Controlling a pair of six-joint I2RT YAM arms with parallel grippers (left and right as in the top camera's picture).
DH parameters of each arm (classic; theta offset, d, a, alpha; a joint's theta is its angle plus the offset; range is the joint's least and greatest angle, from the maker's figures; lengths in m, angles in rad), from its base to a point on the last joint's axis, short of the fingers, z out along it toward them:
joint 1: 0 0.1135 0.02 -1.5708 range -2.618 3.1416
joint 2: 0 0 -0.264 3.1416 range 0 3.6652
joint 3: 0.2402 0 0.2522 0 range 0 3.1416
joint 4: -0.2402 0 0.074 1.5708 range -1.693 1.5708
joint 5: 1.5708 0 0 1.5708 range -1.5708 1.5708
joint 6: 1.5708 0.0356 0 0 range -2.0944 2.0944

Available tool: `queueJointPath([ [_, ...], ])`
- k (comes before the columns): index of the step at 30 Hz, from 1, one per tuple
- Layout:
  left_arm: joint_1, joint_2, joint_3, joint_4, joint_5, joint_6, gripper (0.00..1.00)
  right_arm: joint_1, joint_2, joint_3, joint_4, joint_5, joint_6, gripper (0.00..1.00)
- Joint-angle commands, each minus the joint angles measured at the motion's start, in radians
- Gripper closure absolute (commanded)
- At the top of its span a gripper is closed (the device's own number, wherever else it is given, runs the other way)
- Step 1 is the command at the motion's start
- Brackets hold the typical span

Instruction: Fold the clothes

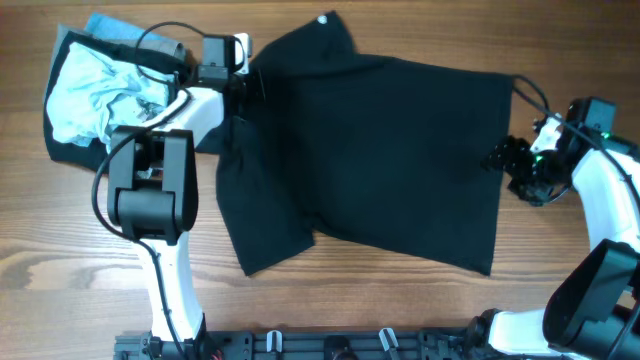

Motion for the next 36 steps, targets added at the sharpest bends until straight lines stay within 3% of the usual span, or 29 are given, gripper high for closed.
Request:
queueJointPath([
  [1, -0.005, 0.047, -0.020, -0.041, 0.019, -0.034, 0.44, 0.007, -0.014, -0.101, 0.056, 0.099, 0.092, 0.20],
  [6, -0.008, -0.054, -0.020, -0.077, 0.062, -0.033, 0.29, 0.006, -0.013, -0.200, 0.102, 0.134, 0.089, 0.21],
  [10, -0.008, -0.195, -0.020, -0.161, 0.061, -0.018, 0.25, 0.005, -0.019, -0.198, 0.075, 0.134, 0.096, 0.23],
  [16, -0.008, -0.462, -0.020, -0.452, 0.007, -0.019, 0.23, 0.003, -0.125, -0.198, 0.051, 0.050, 0.150, 0.22],
  [19, -0.008, -0.566, -0.020, -0.636, -0.071, -0.019, 0.12, 0.003, -0.183, -0.198, -0.005, 0.050, 0.166, 0.20],
  [22, -0.002, -0.614, -0.020, -0.831, -0.109, -0.024, 0.14, 0.003, -0.202, -0.198, -0.093, 0.050, 0.191, 0.18],
  [25, 0.021, -0.613, -0.026, -1.032, -0.108, -0.028, 0.36, 0.004, -0.198, -0.217, -0.164, 0.029, 0.194, 0.18],
  [26, 0.029, -0.613, -0.037, -1.061, -0.108, -0.038, 0.37, 0.004, -0.198, -0.235, -0.168, 0.016, 0.196, 0.18],
  [36, 0.127, -0.613, -0.180, -1.101, -0.097, -0.098, 0.38, 0.004, -0.198, -0.489, -0.001, 0.029, 0.330, 0.18],
])
